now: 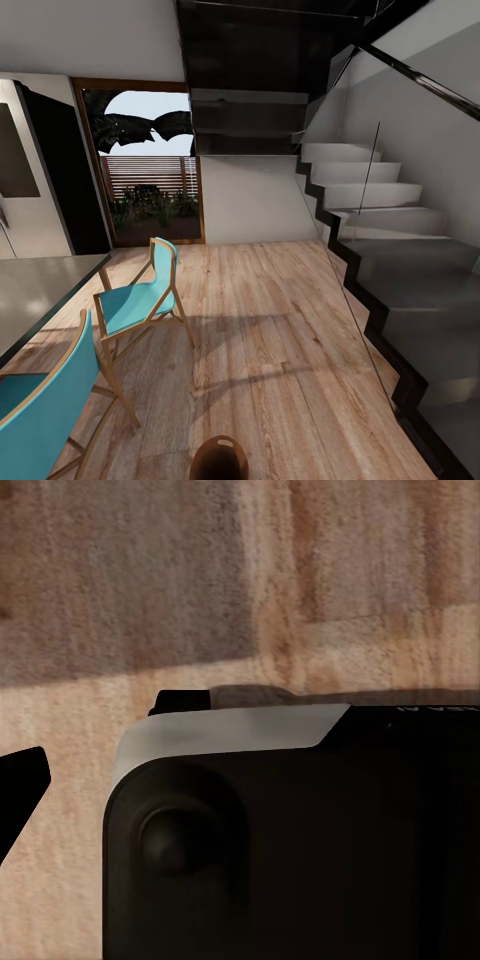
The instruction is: Put the three can of soda from the living room inside the tash can in the kitchen.
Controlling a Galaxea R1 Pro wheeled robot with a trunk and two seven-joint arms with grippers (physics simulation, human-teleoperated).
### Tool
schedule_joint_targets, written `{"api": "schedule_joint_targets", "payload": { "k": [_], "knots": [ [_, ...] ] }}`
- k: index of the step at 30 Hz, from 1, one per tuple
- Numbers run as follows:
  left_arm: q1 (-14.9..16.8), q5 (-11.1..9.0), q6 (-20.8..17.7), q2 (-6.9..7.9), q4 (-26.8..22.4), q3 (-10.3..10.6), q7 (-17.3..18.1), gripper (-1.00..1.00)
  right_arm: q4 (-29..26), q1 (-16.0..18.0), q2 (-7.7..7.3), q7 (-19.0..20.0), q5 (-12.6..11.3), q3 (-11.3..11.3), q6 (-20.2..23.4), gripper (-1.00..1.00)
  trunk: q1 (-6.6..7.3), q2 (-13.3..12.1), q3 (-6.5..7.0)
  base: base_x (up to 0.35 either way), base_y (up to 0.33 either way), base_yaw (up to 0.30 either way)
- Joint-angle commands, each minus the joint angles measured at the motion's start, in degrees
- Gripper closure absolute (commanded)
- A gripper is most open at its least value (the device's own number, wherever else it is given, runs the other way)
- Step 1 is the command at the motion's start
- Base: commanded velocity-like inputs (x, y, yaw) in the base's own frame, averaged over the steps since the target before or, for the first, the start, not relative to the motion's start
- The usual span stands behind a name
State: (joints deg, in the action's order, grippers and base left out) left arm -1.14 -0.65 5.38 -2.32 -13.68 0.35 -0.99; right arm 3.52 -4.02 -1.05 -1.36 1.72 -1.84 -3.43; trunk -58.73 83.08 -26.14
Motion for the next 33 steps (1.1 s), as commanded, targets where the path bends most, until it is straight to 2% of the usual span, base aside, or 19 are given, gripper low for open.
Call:
{"api": "schedule_joint_targets", "payload": {
  "k": [1, 33],
  "knots": [
    [0.0, 0.0, 0.0, 0.0, 0.0, 0.0, 0.0, -1.0, 0.0, 0.0, 0.0, 0.0, 0.0, 0.0, 0.0, -1.0, 0.0, 0.0, 0.0, 0.0, 0.0, 0.0],
    [0.0, 0.0, 0.0, 0.0, 0.0, 0.0, 0.0, -1.0, 0.0, 0.0, 0.0, 0.0, 0.0, 0.0, 0.0, -1.0, 0.0, 0.0, 0.0, 0.0, 0.0, 0.0]
  ]
}}
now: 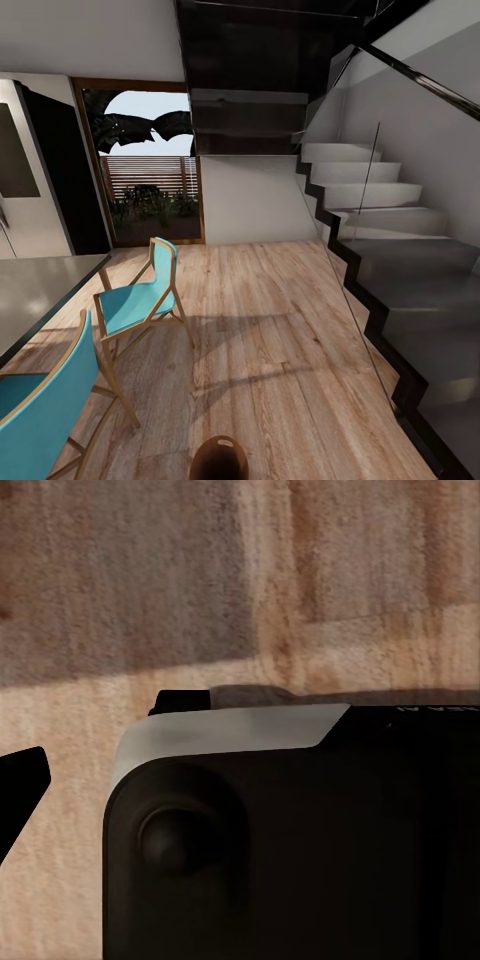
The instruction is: Put the three can of soda from the living room inside the tash can in the kitchen.
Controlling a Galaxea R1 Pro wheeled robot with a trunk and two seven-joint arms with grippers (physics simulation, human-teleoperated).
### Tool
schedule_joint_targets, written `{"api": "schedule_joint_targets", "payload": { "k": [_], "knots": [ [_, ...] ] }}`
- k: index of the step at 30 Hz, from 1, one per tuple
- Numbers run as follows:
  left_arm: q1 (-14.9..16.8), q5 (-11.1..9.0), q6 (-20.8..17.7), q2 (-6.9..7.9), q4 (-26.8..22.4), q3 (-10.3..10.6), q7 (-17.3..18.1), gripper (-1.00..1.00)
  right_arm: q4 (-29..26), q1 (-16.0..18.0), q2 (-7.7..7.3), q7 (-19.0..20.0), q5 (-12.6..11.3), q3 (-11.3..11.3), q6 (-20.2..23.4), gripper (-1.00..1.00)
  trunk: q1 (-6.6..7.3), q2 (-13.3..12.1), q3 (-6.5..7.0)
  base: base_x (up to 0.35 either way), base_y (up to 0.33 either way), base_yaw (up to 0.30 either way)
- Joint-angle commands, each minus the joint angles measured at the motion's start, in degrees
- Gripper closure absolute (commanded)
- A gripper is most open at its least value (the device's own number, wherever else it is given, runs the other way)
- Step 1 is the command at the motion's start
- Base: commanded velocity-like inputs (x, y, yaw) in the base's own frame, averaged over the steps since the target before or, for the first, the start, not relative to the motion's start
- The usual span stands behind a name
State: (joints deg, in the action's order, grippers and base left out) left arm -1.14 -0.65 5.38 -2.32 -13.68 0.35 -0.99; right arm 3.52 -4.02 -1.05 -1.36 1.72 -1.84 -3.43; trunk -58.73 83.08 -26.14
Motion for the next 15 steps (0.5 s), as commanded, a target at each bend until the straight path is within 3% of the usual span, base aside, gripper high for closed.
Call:
{"api": "schedule_joint_targets", "payload": {
  "k": [1, 15],
  "knots": [
    [0.0, 0.0, 0.0, 0.0, 0.0, 0.0, 0.0, -1.0, 0.0, 0.0, 0.0, 0.0, 0.0, 0.0, 0.0, -1.0, 0.0, 0.0, 0.0, 0.0, 0.0, 0.0],
    [0.0, 0.0, 0.0, 0.0, 0.0, 0.0, 0.0, -1.0, 0.0, 0.0, 0.0, 0.0, 0.0, 0.0, 0.0, -1.0, 0.0, 0.0, 0.0, 0.0, 0.0, 0.0]
  ]
}}
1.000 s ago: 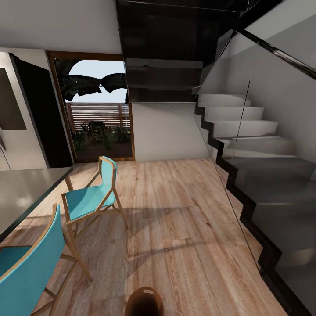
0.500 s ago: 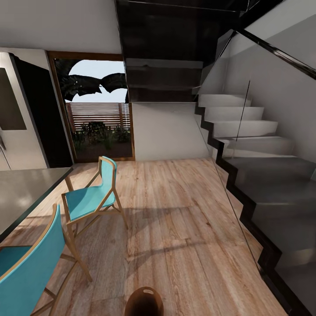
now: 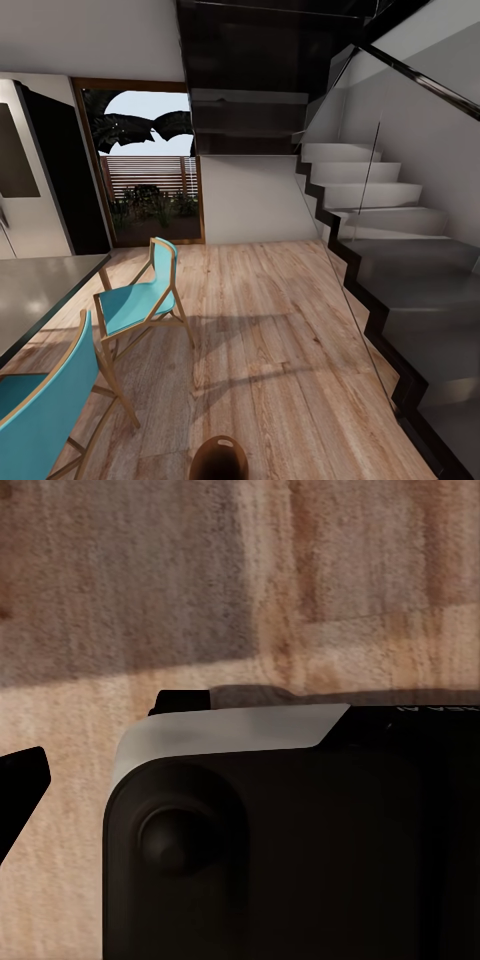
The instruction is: Put the three can of soda from the living room inside the tash can in the kitchen.
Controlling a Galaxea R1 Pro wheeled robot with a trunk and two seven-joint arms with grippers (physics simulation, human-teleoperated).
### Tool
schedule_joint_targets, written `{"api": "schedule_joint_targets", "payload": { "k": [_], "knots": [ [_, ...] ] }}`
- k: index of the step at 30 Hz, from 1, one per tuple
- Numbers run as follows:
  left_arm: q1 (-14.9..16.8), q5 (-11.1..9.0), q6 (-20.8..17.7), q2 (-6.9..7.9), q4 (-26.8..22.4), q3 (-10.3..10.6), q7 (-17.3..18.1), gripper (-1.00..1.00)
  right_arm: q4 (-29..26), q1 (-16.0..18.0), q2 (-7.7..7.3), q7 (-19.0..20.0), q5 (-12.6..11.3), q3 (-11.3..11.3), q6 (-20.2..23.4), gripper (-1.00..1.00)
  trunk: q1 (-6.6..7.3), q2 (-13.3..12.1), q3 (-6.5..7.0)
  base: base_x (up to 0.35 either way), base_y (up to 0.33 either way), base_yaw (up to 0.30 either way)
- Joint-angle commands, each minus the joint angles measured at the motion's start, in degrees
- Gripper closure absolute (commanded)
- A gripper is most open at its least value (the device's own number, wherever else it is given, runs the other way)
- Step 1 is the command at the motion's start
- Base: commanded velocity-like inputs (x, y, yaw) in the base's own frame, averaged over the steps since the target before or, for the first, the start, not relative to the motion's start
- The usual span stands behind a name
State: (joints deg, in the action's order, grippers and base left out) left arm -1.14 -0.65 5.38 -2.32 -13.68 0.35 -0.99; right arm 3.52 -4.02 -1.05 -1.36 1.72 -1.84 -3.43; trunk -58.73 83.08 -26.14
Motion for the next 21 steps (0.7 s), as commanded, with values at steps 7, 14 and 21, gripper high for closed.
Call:
{"api": "schedule_joint_targets", "payload": {
  "k": [7, 14, 21],
  "knots": [
    [0.0, 0.0, 0.0, 0.0, 0.0, 0.0, 0.0, -1.0, 0.0, 0.0, 0.0, 0.0, 0.0, 0.0, 0.0, -1.0, 0.0, 0.0, 0.0, 0.0, 0.0, 0.0],
    [0.0, 0.0, 0.0, 0.0, 0.0, 0.0, 0.0, -1.0, 0.0, 0.0, 0.0, 0.0, 0.0, 0.0, 0.0, -1.0, 0.0, 0.0, 0.0, 0.0, 0.0, 0.0],
    [0.0, 0.0, 0.0, 0.0, 0.0, 0.0, 0.0, -1.0, 0.0, 0.0, 0.0, 0.0, 0.0, 0.0, 0.0, -1.0, 0.0, 0.0, 0.0, 0.0, 0.0, 0.0]
  ]
}}
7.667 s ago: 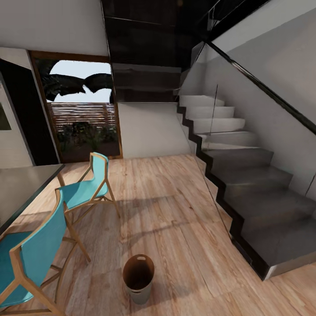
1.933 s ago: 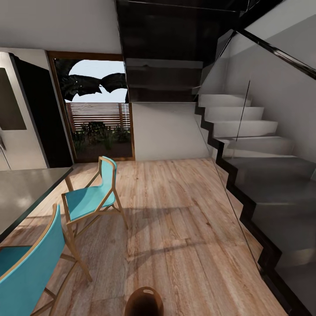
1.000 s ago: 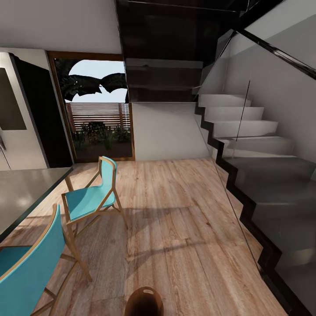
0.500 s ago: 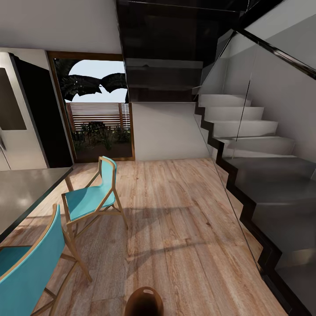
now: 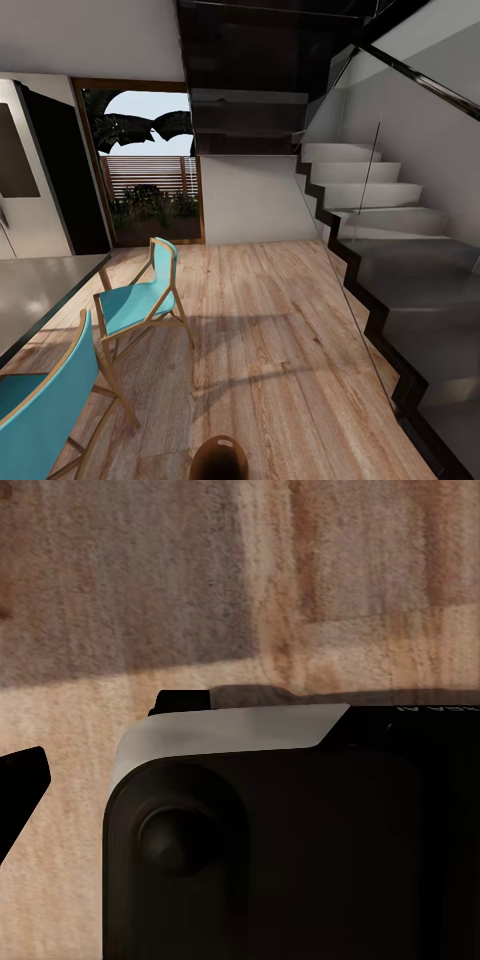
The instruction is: Put the three can of soda from the living room inside the tash can in the kitchen.
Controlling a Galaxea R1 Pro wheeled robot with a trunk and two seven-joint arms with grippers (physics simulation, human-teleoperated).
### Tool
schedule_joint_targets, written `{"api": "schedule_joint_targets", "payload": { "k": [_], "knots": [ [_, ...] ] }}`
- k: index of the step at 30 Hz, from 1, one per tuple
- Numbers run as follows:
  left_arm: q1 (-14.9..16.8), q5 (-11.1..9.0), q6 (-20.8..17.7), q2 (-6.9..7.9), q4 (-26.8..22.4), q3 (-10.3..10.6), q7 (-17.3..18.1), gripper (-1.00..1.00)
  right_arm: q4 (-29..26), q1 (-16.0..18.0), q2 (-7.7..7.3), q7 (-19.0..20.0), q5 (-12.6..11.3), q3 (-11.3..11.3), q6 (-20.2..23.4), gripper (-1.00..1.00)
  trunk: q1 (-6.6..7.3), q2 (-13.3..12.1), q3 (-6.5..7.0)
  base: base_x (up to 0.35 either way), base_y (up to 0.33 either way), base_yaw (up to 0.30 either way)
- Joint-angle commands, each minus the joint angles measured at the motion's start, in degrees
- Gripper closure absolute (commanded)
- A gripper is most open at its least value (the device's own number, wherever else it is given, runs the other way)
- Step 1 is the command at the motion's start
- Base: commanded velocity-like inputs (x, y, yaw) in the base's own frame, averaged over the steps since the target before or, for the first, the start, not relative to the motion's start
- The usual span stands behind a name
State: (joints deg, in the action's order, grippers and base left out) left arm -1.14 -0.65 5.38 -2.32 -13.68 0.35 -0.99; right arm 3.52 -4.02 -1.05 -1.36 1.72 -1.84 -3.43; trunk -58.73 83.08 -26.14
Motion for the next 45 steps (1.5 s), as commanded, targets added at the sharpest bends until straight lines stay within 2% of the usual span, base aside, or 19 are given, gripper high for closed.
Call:
{"api": "schedule_joint_targets", "payload": {
  "k": [1, 45],
  "knots": [
    [0.0, 0.0, 0.0, 0.0, 0.0, 0.0, 0.0, -1.0, 0.0, 0.0, 0.0, 0.0, 0.0, 0.0, 0.0, -1.0, 0.0, 0.0, 0.0, 0.0, 0.0, 0.0],
    [0.0, 0.0, 0.0, 0.0, 0.0, 0.0, 0.0, -1.0, 0.0, 0.0, 0.0, 0.0, 0.0, 0.0, 0.0, -1.0, 0.0, 0.0, 0.0, 0.0, 0.0, 0.0]
  ]
}}
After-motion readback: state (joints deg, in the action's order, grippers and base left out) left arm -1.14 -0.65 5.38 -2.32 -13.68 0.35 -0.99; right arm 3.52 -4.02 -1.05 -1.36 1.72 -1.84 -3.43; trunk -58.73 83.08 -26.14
